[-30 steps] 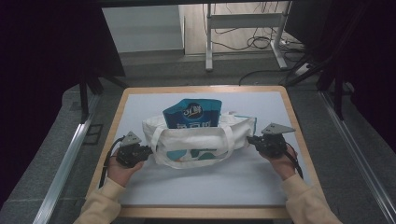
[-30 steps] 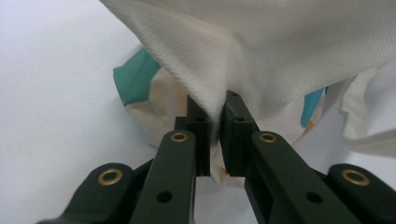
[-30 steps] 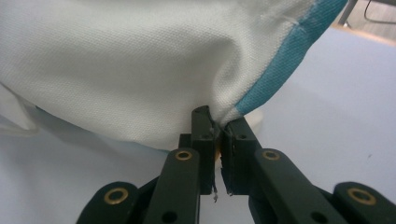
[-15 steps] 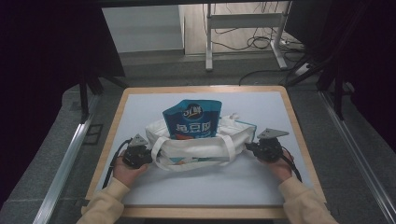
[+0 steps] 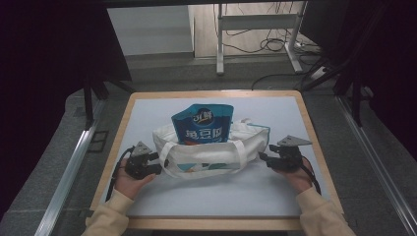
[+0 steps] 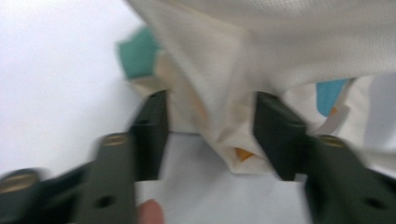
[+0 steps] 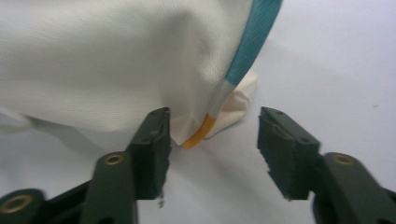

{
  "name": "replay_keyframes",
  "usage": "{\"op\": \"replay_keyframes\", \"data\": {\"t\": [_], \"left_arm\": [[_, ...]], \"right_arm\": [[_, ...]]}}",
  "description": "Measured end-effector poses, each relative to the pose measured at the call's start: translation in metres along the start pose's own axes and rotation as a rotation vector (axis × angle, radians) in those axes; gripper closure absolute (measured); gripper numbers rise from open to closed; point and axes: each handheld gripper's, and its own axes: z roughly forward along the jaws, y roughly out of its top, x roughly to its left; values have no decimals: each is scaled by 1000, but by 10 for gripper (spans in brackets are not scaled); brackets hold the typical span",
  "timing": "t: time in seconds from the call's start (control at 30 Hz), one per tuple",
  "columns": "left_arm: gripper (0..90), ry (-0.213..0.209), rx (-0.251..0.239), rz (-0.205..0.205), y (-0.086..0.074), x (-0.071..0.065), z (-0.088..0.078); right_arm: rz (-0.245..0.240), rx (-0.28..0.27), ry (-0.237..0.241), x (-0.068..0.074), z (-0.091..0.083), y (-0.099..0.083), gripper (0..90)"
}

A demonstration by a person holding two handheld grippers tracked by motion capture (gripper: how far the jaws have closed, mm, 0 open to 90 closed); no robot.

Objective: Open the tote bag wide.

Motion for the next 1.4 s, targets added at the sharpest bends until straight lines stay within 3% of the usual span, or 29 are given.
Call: {"op": "replay_keyframes", "data": {"t": [0.03,0.1,0.17,0.2,0.4,0.43,0.53,0.57,0.6,0.67,0.7,0.9,1.13,1.3,1.4], "left_arm": [[356,0,0,0,0,0,0],[305,4,-54,-23,3,-1,-16],[300,0,-66,-33,5,-2,-21],[290,-3,-99,-44,10,-3,-32],[286,-7,-163,-59,29,-5,-54],[312,-8,-169,-57,33,-5,-56],[367,-22,-195,-52,49,-8,-62],[405,-26,-195,-48,54,-8,-63],[502,-49,-191,-45,63,-9,-62],[543,-62,-190,-44,68,-9,-61],[630,-76,-177,-41,78,-9,-57],[801,-103,-142,-28,96,-7,-40],[865,-123,-94,-50,94,-1,-18],[870,-141,-58,-69,81,-2,-11],[874,-146,-36,-57,73,-2,-9]], "right_arm": [[0,0,0,0,0,0,404],[4,-29,-8,1,-13,3,361],[0,-36,-14,2,-16,4,350],[-10,-55,-33,4,-23,8,341],[-9,-113,-31,7,-39,22,343],[-12,-143,-26,7,-47,32,363],[-18,-169,-26,9,-52,44,395],[-23,-176,-22,10,-53,49,426],[-37,-186,-3,12,-53,58,496],[-45,-189,9,13,-52,63,534],[-53,-188,27,16,-49,72,620],[-88,-132,99,20,-28,92,797],[-94,-92,128,25,-5,102,846],[-87,-55,134,24,7,95,846],[-77,-34,143,23,11,86,849]]}}
